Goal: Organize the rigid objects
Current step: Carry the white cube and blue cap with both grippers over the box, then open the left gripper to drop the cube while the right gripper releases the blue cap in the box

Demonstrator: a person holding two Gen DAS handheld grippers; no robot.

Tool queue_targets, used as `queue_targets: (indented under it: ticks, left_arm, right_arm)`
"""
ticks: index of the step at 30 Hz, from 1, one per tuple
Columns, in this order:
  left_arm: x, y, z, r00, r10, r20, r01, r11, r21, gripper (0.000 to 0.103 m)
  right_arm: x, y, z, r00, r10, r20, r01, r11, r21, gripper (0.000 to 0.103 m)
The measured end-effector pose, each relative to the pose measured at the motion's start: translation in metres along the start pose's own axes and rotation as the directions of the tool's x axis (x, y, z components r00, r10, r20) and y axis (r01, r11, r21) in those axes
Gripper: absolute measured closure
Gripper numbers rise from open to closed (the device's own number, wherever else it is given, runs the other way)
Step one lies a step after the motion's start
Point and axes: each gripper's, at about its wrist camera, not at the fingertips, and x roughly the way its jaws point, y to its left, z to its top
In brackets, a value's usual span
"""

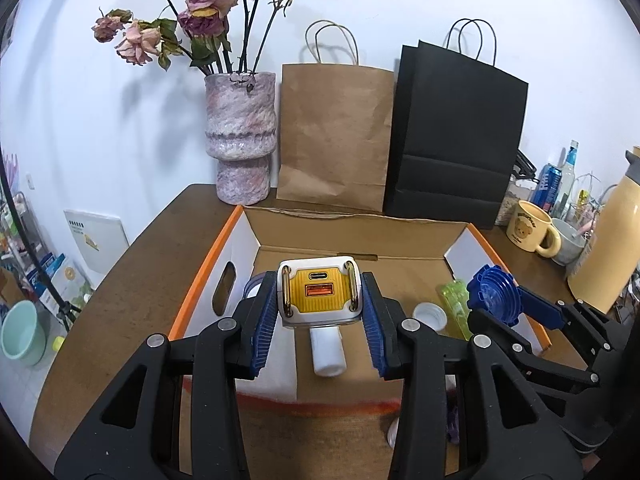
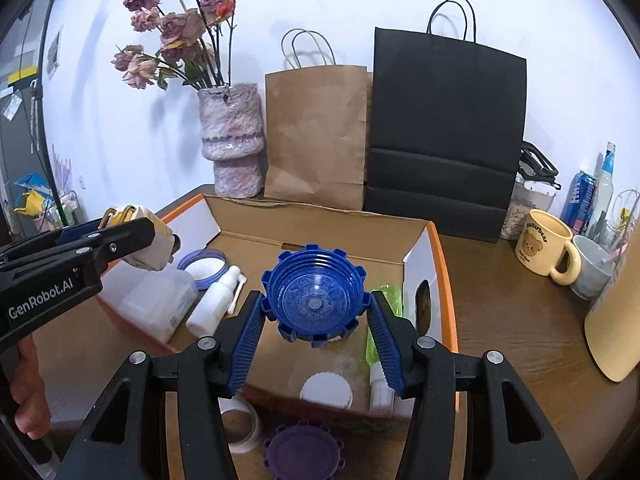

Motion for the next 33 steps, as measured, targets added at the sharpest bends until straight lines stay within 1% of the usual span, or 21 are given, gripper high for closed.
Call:
queue_targets:
  ticks: [11, 20, 28, 33]
  left_arm:
    - [0.031, 0.003, 0.012, 0.999, 0.028, -0.014, -0.028, 1.0, 0.005, 0.067]
    - [0.054, 0.005, 0.019, 0.998, 0.053, -0.023, -0.053, 0.998, 0.017, 0.067]
    - [0.069, 0.007, 0.019, 0.997, 0.063, -0.041, -0.061, 0.998, 0.034, 0.067]
    - [0.071, 0.009, 0.018, 0.997, 0.064, -0.044, -0.063, 0.997, 0.034, 0.067]
  right_arm:
    - [0.03, -0.011, 0.011, 1.0, -0.002, -0.018, 0.002, 1.0, -0.01, 0.046]
    - [0.046, -0.015, 0.02, 1.0, 0.0, -0.027, -0.001, 1.0, -0.031, 0.046]
    - [0.061, -0.014, 0.022, 0.998, -0.008, -0.062, 0.004, 0.998, -0.061, 0.046]
    - [0.065, -0.016, 0.02, 0.995, -0.037, -0.092, 0.03, 0.997, -0.069, 0.045]
